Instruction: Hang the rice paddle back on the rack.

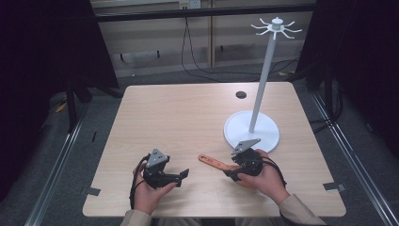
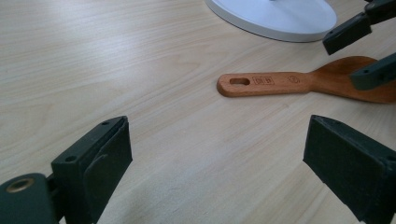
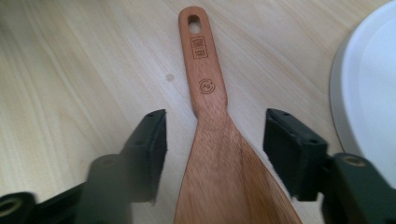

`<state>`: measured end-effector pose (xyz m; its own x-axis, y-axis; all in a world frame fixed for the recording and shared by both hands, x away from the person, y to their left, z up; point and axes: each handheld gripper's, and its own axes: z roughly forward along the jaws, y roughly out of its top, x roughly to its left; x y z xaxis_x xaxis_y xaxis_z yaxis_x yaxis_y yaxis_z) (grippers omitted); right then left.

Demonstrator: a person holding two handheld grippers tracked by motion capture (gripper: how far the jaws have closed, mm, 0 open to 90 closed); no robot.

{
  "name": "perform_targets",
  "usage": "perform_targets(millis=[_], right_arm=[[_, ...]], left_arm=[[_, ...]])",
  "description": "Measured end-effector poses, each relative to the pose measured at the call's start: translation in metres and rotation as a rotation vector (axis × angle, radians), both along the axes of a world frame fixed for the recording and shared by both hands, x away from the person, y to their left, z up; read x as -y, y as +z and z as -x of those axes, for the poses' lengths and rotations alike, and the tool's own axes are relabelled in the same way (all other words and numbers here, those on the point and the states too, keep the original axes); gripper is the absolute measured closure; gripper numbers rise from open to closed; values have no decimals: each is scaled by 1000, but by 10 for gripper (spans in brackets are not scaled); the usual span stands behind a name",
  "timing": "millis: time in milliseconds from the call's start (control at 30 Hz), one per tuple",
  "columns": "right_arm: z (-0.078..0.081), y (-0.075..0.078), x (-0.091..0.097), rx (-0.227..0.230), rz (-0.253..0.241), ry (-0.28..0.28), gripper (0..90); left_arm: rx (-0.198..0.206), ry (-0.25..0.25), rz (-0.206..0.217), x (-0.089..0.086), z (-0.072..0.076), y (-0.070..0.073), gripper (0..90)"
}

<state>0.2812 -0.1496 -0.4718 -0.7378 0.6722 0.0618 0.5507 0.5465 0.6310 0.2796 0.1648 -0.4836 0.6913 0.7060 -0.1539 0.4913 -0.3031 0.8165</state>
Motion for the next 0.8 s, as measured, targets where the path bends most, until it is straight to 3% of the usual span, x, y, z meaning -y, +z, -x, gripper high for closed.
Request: perform_targets(millis=[233, 433, 500, 667, 800], right_arm=[[-14, -10, -9, -2, 39, 24, 489], [-18, -16, -18, -38, 69, 50, 579], [-20, -17, -19, -17, 67, 63, 632], [-19, -13, -17, -57, 91, 62, 673], [-11, -14, -5, -52, 80, 56, 673]], left_arm=[[-1, 13, 4, -5, 0, 1, 79], [-5, 21, 9, -8, -1, 0, 80], [-6, 22, 11, -8, -1, 0, 80], [-6, 23, 13, -8, 0, 0, 85], [-7, 26, 15, -8, 0, 0, 84]])
